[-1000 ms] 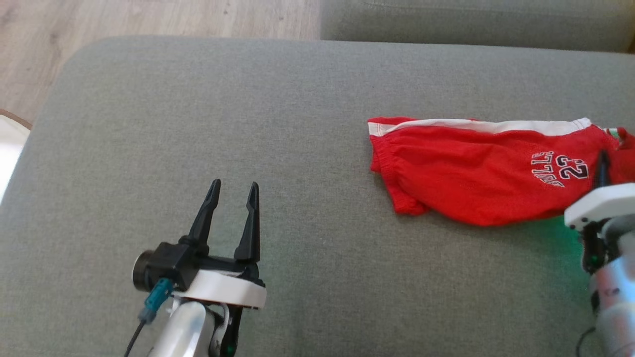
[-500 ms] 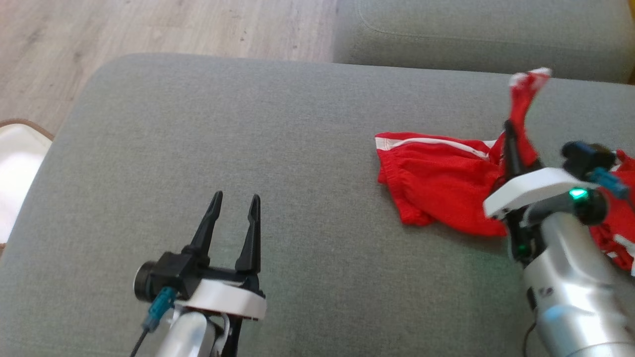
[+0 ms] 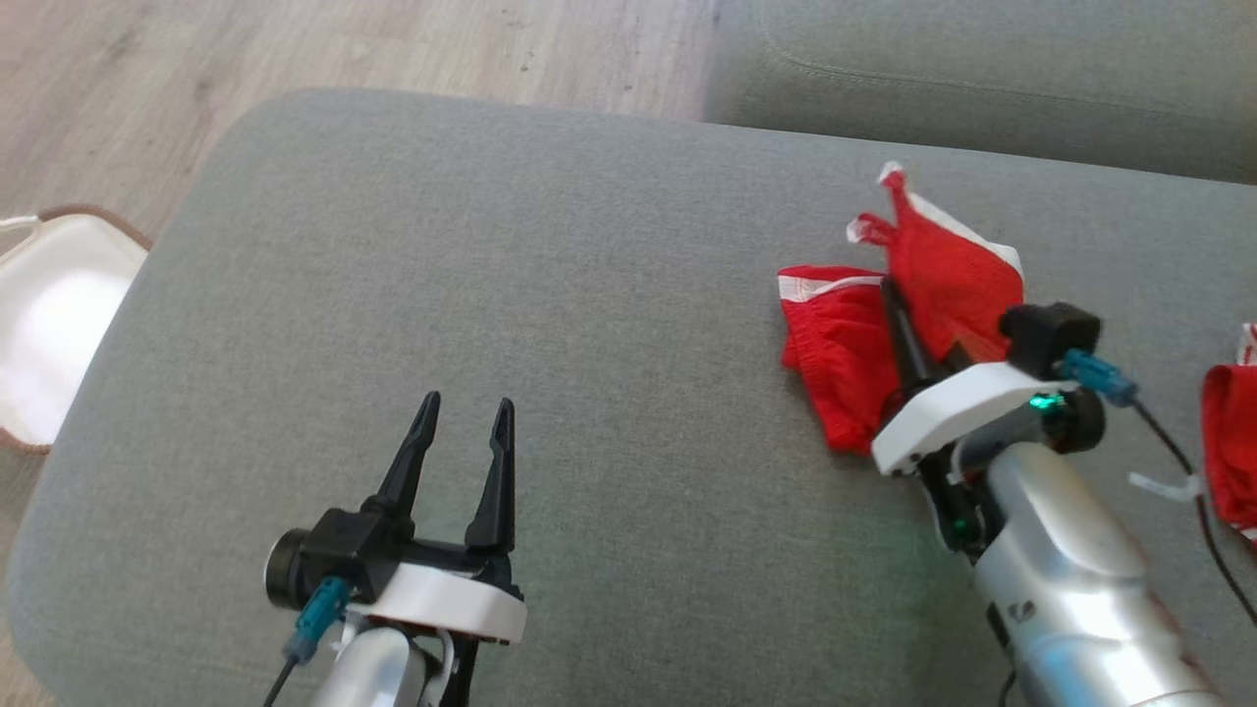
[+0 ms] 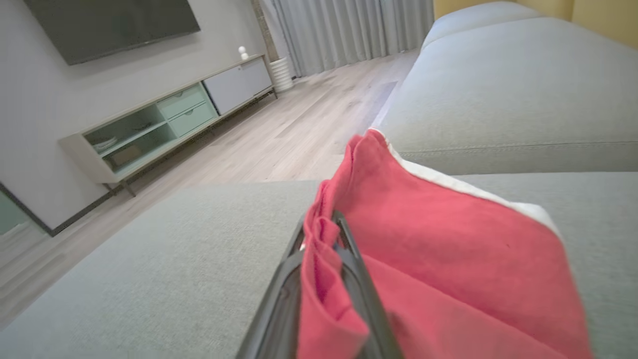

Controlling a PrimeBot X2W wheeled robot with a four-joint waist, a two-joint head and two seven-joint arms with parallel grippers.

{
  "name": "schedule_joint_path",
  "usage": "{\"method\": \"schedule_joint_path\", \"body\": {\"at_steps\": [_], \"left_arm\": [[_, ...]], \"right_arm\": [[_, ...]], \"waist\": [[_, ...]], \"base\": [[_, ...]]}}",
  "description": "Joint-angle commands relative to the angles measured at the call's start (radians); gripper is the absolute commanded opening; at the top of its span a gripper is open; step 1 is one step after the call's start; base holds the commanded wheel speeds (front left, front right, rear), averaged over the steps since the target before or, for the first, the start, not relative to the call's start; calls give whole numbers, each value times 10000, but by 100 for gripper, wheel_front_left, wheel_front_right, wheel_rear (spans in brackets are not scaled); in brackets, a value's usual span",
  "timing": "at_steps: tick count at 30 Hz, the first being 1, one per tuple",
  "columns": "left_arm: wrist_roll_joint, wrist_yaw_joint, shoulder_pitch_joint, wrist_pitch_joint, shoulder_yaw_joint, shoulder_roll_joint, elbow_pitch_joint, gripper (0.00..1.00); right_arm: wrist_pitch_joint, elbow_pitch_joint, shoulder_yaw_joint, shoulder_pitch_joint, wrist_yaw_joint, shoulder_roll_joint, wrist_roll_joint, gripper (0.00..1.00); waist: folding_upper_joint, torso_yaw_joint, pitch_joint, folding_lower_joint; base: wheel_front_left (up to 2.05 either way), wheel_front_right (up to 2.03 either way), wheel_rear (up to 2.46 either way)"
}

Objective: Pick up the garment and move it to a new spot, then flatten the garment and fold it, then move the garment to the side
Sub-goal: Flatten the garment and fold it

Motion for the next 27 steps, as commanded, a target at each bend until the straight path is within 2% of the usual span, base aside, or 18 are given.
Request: {"method": "schedule_joint_path", "body": {"at_steps": [1, 14, 15, 16, 22, 27], "left_arm": [[17, -41, -308, -65, 401, 47, -259, 100], [-120, 52, -324, -65, 398, 47, -236, 100], [-130, 62, -317, -65, 408, 47, -237, 100], [-140, 74, -307, -65, 421, 47, -236, 100], [-237, 74, -305, -65, 521, 47, -447, 100], [-174, 93, -339, -65, 751, 47, -596, 100]], "right_arm": [[-123, -230, 405, -285, -9, 212, 124, 0], [-128, 1037, 3027, -459, -9, 186, 645, 0], [-137, 1109, 3224, -475, -9, 199, 669, 25], [-153, 1181, 3413, -489, -9, 213, 681, 100], [-310, 1330, 4388, -534, -9, 323, 805, 100], [-454, 779, 4758, -725, -9, 293, 1040, 100]], "waist": [[-1, 72, 24, 0], [-1, 165, 35, 0], [-1, 133, 26, 0], [-1, 87, 16, 0], [-1, -324, -82, 0], [-1, -977, -148, 0]], "base": [[0, 0, 0], [0, 0, 0], [0, 0, 0], [0, 0, 0], [0, 0, 0], [0, 0, 0]]}}
